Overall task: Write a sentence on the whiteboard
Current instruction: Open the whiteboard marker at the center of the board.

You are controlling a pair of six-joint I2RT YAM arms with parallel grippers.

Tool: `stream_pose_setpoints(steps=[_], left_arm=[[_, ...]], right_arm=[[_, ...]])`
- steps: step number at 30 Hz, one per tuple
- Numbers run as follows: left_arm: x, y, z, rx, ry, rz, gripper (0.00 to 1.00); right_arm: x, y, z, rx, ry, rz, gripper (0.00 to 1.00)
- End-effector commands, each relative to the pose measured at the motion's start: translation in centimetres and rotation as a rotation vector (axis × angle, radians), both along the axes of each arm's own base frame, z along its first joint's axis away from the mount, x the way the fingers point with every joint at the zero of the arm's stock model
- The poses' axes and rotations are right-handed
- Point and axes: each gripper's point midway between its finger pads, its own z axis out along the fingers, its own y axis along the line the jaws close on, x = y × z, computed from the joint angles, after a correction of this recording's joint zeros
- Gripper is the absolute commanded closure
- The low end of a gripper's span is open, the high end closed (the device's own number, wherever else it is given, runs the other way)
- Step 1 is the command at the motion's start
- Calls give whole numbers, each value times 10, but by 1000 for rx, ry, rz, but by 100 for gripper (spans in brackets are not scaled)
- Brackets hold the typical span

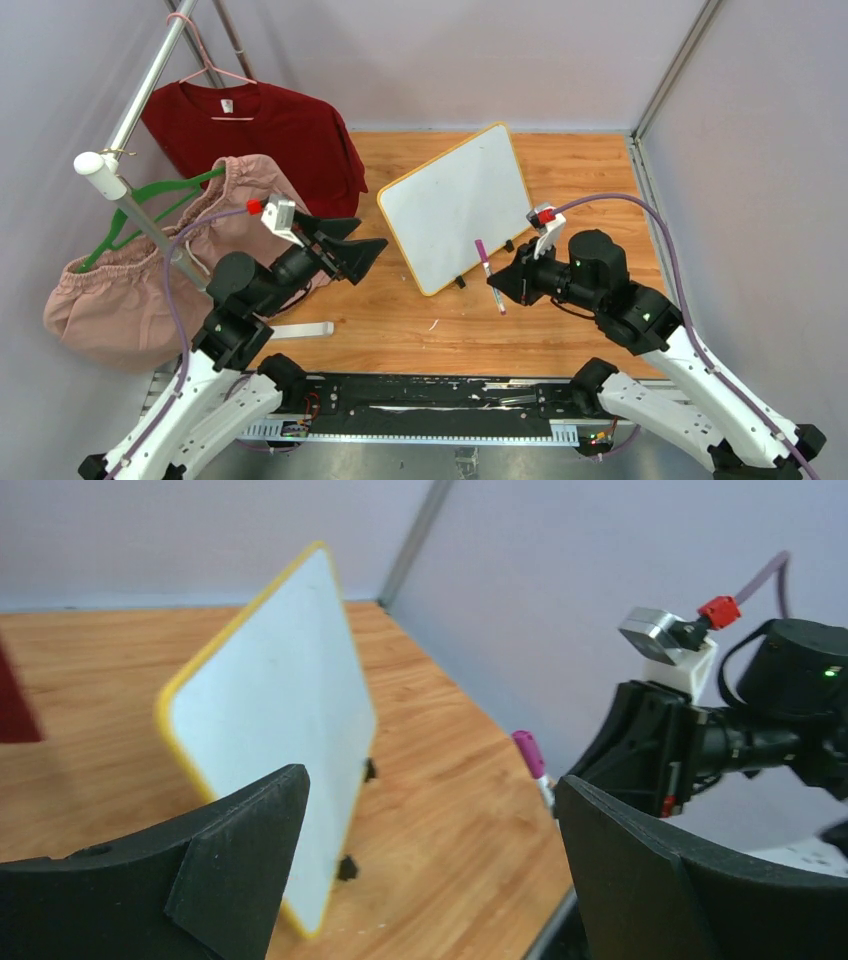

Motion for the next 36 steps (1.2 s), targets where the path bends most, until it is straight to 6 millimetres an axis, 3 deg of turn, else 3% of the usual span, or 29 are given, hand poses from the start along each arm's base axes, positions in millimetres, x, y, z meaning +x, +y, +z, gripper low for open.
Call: stream_pose_setpoints(steps=[1,9,19,27,36], left_arm=[[-25,-41,29,-80,71,-282,0],[-30,-47,49,-155,86,-335,0],[-23,-63,37,-139,178,-393,1],[-20,-71,30,-124,210,-419,9],[-21,-74,30,-120,201,-442,26]], right_arm=[[-11,34,51,112,-130,144,100],[-11,71,80,206,-230,178,100],[-12,106,108,281,-285,214,100],[-12,120,119,310,-305,228,100],[-10,128,120,309,-306,238,100]])
